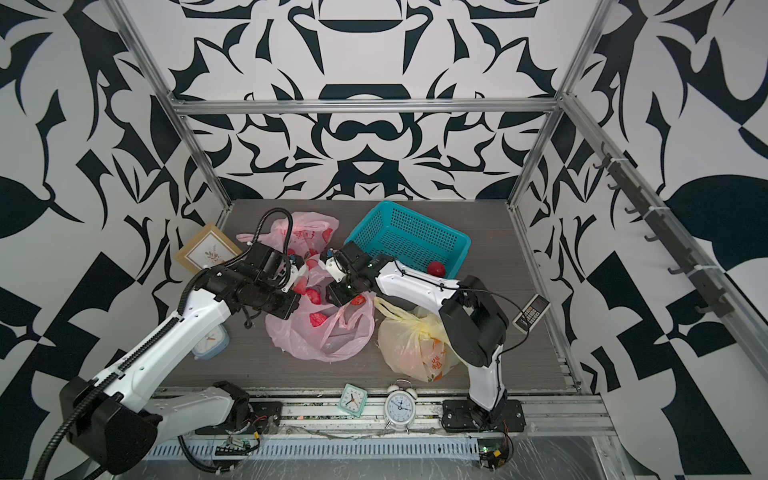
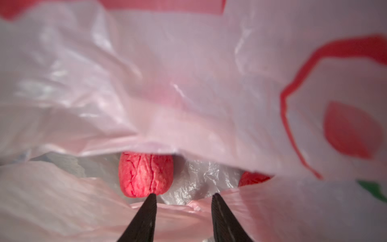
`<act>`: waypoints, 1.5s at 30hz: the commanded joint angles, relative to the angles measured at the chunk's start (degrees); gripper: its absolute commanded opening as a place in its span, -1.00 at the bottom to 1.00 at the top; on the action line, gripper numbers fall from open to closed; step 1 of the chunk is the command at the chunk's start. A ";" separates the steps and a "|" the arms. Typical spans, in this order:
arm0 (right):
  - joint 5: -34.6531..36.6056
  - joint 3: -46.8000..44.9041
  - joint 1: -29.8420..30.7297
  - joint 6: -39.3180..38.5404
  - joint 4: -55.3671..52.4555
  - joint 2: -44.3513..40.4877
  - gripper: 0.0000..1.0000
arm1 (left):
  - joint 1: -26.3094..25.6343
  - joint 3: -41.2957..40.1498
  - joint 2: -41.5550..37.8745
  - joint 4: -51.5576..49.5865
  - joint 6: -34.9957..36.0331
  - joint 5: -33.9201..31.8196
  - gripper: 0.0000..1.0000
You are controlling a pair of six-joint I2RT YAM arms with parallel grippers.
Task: Untie the knot of a plastic bag & take out the apple
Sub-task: Adjust the plastic bag at the center of the board.
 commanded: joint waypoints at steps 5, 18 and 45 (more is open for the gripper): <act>-4.04 0.78 0.64 6.34 8.42 -1.04 0.21 | -0.10 3.42 2.26 -2.70 1.11 3.12 -1.00; 2.95 -4.52 0.64 7.65 10.77 -4.37 0.28 | -9.11 15.37 8.20 0.22 1.33 4.97 -1.00; 14.24 2.68 4.27 5.16 7.02 3.75 0.40 | -5.73 4.32 4.32 -3.21 3.06 0.60 -1.00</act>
